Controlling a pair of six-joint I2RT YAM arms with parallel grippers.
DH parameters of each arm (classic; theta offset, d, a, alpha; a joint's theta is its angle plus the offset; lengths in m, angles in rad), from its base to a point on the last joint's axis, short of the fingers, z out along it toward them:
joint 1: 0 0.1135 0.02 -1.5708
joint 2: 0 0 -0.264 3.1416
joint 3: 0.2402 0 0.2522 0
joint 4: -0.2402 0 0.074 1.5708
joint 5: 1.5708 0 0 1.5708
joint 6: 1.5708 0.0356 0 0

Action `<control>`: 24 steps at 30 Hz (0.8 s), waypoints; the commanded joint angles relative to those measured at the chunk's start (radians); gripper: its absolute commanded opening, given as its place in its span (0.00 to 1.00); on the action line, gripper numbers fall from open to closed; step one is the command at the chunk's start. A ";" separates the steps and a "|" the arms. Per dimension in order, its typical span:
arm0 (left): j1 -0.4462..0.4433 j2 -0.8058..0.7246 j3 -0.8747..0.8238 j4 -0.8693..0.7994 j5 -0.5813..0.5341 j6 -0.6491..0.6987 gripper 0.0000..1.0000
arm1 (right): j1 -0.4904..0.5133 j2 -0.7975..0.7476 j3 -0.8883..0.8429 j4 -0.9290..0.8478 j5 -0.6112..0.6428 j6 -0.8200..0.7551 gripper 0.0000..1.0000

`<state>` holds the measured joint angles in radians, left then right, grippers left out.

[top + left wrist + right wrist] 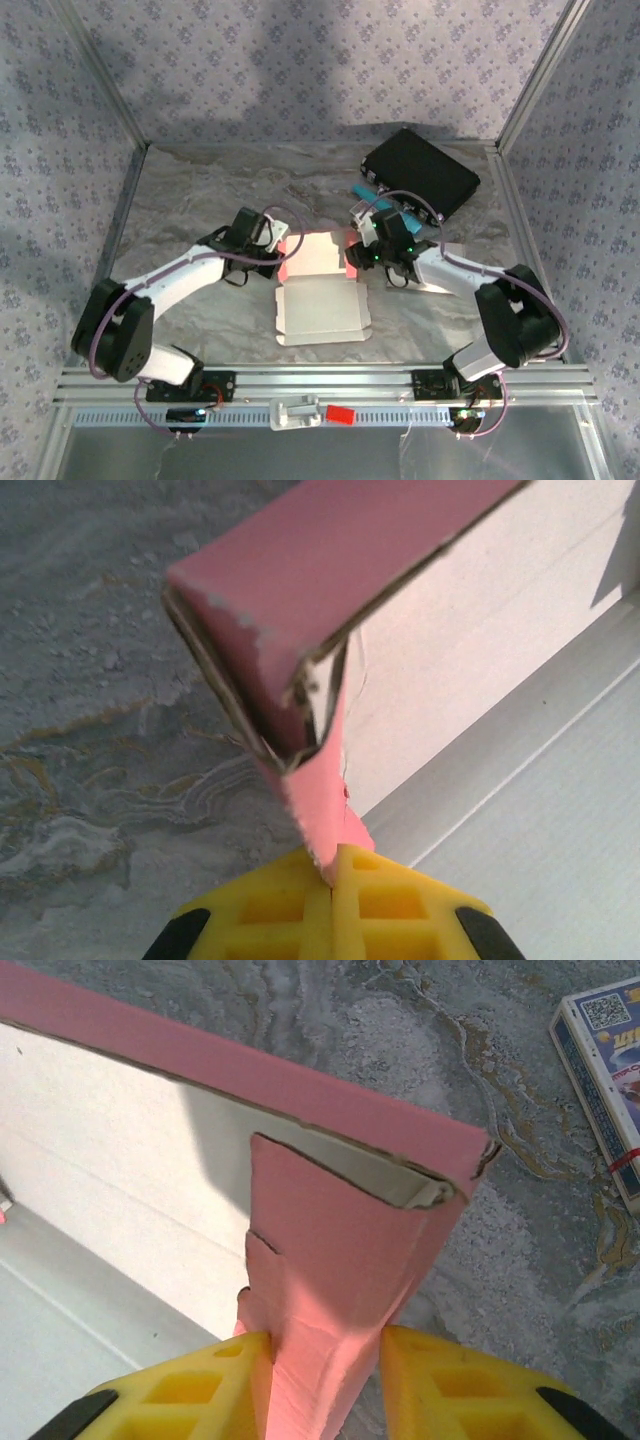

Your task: Fold the paper box

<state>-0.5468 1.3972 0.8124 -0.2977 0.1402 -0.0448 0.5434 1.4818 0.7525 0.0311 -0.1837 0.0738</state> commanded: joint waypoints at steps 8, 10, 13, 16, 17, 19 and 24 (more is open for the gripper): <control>-0.022 -0.057 -0.140 0.403 -0.135 0.148 0.00 | 0.034 -0.052 -0.134 0.211 0.086 -0.049 0.40; -0.022 -0.044 -0.143 0.416 -0.135 0.146 0.00 | 0.043 -0.056 -0.140 0.220 0.126 -0.053 0.40; -0.029 -0.026 -0.146 0.426 -0.150 0.118 0.00 | 0.057 -0.066 -0.154 0.240 0.197 -0.052 0.40; -0.040 -0.018 -0.147 0.417 -0.159 0.089 0.00 | 0.068 -0.058 -0.153 0.258 0.260 -0.050 0.40; -0.046 -0.017 -0.151 0.420 -0.164 0.087 0.00 | 0.070 -0.052 -0.151 0.265 0.269 -0.050 0.40; -0.055 -0.006 -0.152 0.421 -0.168 0.082 0.00 | 0.072 -0.035 -0.141 0.282 0.283 -0.053 0.40; -0.056 0.023 -0.127 0.390 -0.170 0.067 0.00 | 0.079 0.028 -0.108 0.300 0.306 -0.066 0.38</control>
<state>-0.5968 1.4071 0.6682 0.0921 -0.0170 0.0391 0.6117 1.4776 0.6136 0.2958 0.0753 0.0322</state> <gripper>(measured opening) 0.044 0.381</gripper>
